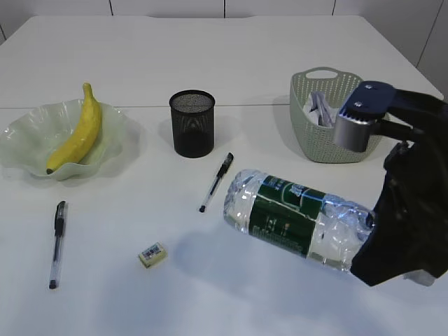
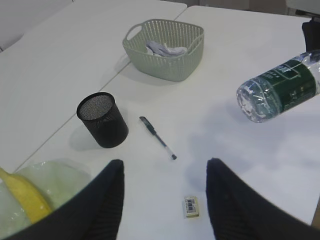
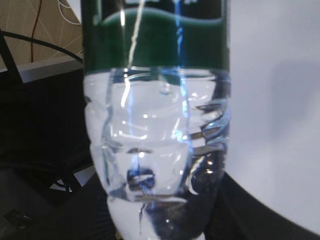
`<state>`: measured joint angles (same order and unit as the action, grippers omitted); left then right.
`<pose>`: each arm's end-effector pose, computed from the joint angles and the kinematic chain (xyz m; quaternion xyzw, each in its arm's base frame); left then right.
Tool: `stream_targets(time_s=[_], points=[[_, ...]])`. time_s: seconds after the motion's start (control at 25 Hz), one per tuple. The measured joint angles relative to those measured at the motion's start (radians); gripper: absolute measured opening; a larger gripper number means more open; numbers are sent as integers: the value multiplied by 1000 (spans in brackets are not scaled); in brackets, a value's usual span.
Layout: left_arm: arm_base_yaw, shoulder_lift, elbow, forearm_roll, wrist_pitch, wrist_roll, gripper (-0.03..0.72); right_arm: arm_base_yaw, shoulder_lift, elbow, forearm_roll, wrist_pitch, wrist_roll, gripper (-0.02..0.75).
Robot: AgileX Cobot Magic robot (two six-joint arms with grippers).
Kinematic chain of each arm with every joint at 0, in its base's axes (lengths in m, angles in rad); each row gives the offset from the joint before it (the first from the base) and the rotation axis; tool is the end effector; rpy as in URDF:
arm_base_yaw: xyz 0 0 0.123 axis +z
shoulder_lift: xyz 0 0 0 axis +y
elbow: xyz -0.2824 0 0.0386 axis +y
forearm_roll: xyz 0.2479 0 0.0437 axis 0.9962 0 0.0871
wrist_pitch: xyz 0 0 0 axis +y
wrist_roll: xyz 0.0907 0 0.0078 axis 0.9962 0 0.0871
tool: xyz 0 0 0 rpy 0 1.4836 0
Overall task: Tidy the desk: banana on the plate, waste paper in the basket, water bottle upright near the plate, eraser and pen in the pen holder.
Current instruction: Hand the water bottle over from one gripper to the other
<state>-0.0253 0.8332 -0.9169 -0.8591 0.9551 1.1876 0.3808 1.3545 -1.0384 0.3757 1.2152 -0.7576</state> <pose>0.1405 -0.0599 0.3833 0.4031 0.7424 -0.1482 0.5142 0.2103 0.1179 0.2871 -0.4831 0.8549 0.1640 0.0946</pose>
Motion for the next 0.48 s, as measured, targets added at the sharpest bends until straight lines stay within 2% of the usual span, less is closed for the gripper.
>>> stream_targets(time_s=[0.08,0.2,0.36,0.48], points=[[-18,29,0,0,2,60,381,34,0,0,-6,8,24,329],[-79,63,0,0,2,141,381,60,0,0,-10,14,51,329],[-185,92,0,12,-7,212,381,73,2,-20,-15,21,60,329],[-277,122,0,58,-29,235,381,95,6,-59,-17,21,73,329]])
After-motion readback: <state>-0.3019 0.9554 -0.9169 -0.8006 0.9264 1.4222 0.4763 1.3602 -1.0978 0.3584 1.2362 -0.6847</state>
